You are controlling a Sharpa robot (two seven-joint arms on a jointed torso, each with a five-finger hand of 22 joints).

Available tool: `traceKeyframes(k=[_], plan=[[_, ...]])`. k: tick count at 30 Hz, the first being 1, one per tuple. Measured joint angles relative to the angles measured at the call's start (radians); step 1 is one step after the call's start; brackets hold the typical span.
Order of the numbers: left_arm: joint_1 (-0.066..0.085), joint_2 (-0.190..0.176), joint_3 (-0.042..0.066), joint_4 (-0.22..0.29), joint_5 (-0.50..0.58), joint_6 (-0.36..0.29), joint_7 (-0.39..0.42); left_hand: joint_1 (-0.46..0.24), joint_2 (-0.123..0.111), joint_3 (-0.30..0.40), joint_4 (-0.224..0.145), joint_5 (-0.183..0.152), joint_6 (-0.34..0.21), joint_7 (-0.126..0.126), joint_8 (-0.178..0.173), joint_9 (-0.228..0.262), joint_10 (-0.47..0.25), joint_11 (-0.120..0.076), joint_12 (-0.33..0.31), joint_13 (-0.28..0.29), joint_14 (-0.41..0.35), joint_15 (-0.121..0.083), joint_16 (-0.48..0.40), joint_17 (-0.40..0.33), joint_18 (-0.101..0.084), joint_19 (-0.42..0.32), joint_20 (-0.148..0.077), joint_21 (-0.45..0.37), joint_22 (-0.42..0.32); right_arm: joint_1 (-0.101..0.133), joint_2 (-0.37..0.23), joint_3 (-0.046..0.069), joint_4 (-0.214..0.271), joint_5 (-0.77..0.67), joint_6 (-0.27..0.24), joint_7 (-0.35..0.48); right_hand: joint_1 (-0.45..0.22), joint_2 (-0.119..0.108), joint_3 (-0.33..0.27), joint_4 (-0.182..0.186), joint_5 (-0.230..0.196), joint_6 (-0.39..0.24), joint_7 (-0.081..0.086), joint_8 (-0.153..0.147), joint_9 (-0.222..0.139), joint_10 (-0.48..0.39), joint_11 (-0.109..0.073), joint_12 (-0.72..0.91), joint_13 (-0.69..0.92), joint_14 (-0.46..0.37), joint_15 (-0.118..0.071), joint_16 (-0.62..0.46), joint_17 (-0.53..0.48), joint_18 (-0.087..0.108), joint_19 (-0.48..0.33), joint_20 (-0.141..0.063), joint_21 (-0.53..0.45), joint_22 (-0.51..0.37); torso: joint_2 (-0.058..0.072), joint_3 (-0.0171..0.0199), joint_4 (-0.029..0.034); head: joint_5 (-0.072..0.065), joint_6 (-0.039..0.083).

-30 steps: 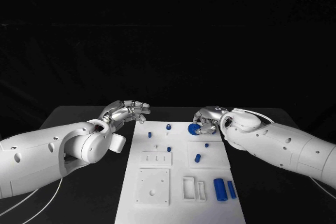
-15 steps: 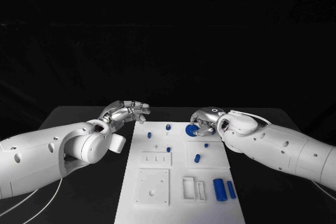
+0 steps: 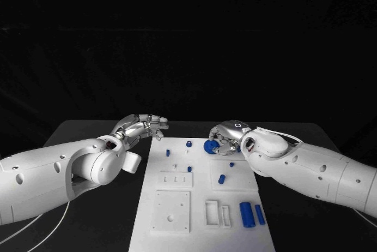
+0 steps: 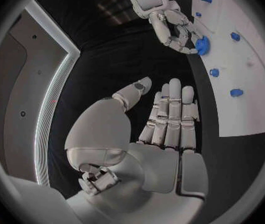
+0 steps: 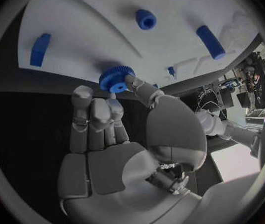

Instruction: Assemble the parts on the task board

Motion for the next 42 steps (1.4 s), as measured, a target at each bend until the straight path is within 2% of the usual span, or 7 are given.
traceKeyframes(k=[4, 9, 14, 20, 28, 39, 42], plan=[[0.0, -0.001, 0.0, 0.0, 0.0, 0.0, 0.0, 0.0, 0.0, 0.0, 0.0, 0.0, 0.0, 0.0, 0.0, -0.001, 0.0, 0.0, 0.0, 0.0, 0.0, 0.0, 0.0, -0.001, 0.0, 0.0, 0.0, 0.0, 0.0, 0.0, 0.004, 0.0, 0.025, -0.006, -0.025, -0.005, 0.0, 0.0, 0.005, 0.005, 0.021, 0.002, -0.002, 0.0, -0.001, 0.0, 0.0, 0.0, 0.0, 0.0, 0.0, 0.0, 0.001, 0.0, 0.003, -0.003, 0.0, 0.0, 0.0, 0.0001, 0.0, 0.001, 0.001], [0.0, -0.002, 0.0, 0.001, 0.0, -0.001, 0.0, 0.0, 0.0, 0.0, 0.0, 0.0, 0.0, 0.0, 0.0, -0.001, 0.0, 0.0, 0.0, 0.0, 0.0, 0.0, 0.0, -0.001, 0.0, 0.0, 0.0, 0.0, 0.0, 0.0, 0.024, 0.0, 0.048, -0.024, -0.05, -0.014, 0.0, -0.01, 0.005, 0.005, 0.023, 0.003, -0.003, 0.0, -0.001, 0.0, 0.0, 0.0, 0.0, 0.0, 0.0, 0.0, 0.001, 0.0, 0.003, -0.003, 0.0, 0.0, 0.0, 0.0007, 0.0, 0.003, 0.002], [0.0, -0.001, 0.0, 0.002, 0.0, -0.001, 0.0, 0.0, 0.0, 0.0, 0.0, 0.0, 0.0, 0.0, 0.0, -0.001, 0.0, 0.0, 0.0, 0.0, 0.0, 0.0, 0.0, -0.001, 0.0, 0.0, 0.0, 0.0, 0.0, 0.0, 0.048, 0.0, 0.051, -0.037, -0.065, -0.025, 0.0, -0.01, 0.008, 0.008, 0.023, 0.003, -0.003, -0.001, -0.001, 0.0, 0.0, 0.0, -0.001, 0.0, 0.0, 0.0, 0.001, 0.0, 0.003, -0.003, 0.0, 0.0, 0.0, 0.0008, 0.0001, 0.004, 0.004], [0.0, 0.0, 0.0, 0.002, 0.0, -0.002, 0.0, 0.0, 0.0, 0.0, 0.0, 0.0, 0.0, 0.0, 0.0, -0.001, 0.0, 0.0, 0.0, 0.0, 0.0, 0.0, 0.0, -0.001, -0.003, -0.001, -0.001, 0.0, 0.0, -0.002, 0.095, -0.002, 0.029, -0.051, -0.073, -0.04, 0.005, -0.016, 0.012, 0.012, 0.015, 0.003, -0.003, -0.001, -0.002, 0.0, 0.0, 0.0, -0.001, 0.0, 0.0, 0.0, 0.002, 0.0, 0.003, -0.003, 0.0, 0.0, 0.001, 0.0007, 0.0013, 0.002, 0.005], [0.0, 0.004, 0.0, 0.0, 0.0, -0.002, 0.0, 0.0, 0.0, 0.0, 0.0, 0.0, 0.0, 0.0, 0.0, -0.001, 0.0, 0.0, 0.0, -0.001, 0.0, 0.0, 0.0, -0.002, -0.005, -0.003, -0.002, 0.0, -0.001, -0.031, 0.145, -0.004, -0.011, -0.057, -0.074, -0.048, 0.005, -0.016, 0.015, 0.015, 0.015, 0.003, -0.003, -0.004, -0.002, 0.0, 0.0, 0.0, -0.003, 0.0, 0.0, 0.0, 0.002, 0.0, 0.001, -0.005, 0.0, 0.0, 0.001, 0.0002, 0.0032, 0.003, 0.004], [0.0, 0.004, 0.0, -0.001, -0.001, -0.002, 0.0, 0.0, 0.0, 0.0, 0.0, 0.0, 0.0, 0.0, 0.0, -0.001, 0.0, 0.0, 0.0, -0.001, 0.0, 0.0, 0.0, -0.002, -0.011, -0.003, -0.002, 0.0, -0.001, -0.037, 0.164, -0.003, -0.033, -0.061, -0.072, -0.056, 0.005, -0.016, 0.018, 0.018, 0.015, 0.003, -0.003, -0.007, -0.001, 0.0, 0.0, 0.0, -0.008, 0.0, 0.0, 0.0, 0.002, 0.0, 0.001, -0.005, 0.0, 0.0, 0.001, -0.0011, 0.0026, 0.009, 0.001], [0.0, 0.004, 0.0, 0.0, -0.001, -0.002, 0.0, 0.0, 0.0, 0.0, 0.0, 0.0, 0.0, 0.0, 0.0, -0.001, 0.0, 0.0, 0.0, -0.001, 0.0, 0.0, 0.0, -0.002, -0.004, -0.003, -0.002, 0.0, -0.001, -0.037, 0.168, -0.003, -0.042, -0.061, -0.071, -0.059, 0.0, -0.021, 0.018, 0.018, 0.015, 0.005, -0.005, -0.007, -0.001, 0.0, 0.0, -0.007, -0.013, 0.0, 0.0, 0.0, 0.002, 0.0, 0.001, -0.005, 0.0, 0.0, 0.001, -0.0011, 0.0014, 0.01, 0.002]])
